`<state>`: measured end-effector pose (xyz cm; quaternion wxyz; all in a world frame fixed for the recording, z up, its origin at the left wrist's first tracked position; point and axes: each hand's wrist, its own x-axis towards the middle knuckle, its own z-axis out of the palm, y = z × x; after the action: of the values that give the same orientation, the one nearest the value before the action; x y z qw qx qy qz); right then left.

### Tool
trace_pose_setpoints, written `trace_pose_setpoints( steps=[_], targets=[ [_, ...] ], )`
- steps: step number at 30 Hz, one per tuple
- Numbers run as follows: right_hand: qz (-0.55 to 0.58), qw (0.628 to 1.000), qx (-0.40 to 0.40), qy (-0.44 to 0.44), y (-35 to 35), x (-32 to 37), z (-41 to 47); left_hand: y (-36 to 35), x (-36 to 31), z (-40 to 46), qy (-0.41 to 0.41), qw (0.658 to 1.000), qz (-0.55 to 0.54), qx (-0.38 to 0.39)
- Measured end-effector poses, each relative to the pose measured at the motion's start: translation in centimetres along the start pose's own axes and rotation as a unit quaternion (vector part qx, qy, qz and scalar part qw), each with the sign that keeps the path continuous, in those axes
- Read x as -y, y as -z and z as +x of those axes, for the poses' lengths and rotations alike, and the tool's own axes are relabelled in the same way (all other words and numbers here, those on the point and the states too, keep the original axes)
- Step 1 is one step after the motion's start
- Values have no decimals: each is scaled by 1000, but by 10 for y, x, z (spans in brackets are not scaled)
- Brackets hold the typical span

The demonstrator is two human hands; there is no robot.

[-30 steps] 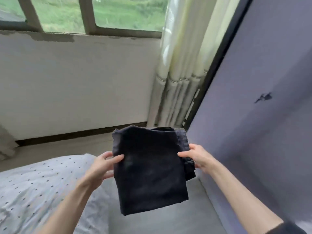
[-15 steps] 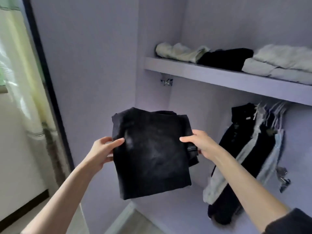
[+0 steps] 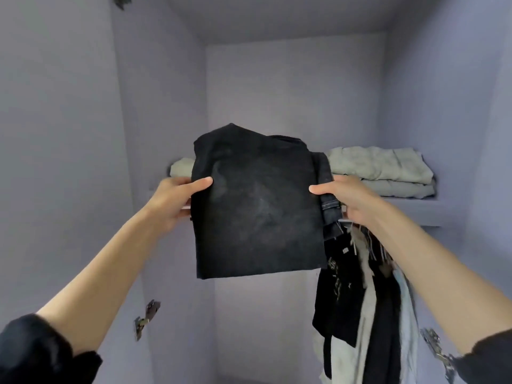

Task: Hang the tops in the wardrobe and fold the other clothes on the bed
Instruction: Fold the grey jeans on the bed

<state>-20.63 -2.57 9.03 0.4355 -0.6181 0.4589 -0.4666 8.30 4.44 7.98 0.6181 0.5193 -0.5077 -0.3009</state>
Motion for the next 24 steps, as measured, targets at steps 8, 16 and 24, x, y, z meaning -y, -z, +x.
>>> trace_pose_setpoints(
  steps=[8, 16, 24],
  targets=[
    [8, 995, -95, 12, 66, 58, 70, -70, -55, 123, -43, 997, -7, 60],
    [2, 992, -121, 21, 111, 92, 172, -131, -93, 236, -51, 998, -9, 41],
    [-81, 992, -91, 1, 101, 89, 285, -144, -92, 327, 4, 995, 97, 38]
  ],
)
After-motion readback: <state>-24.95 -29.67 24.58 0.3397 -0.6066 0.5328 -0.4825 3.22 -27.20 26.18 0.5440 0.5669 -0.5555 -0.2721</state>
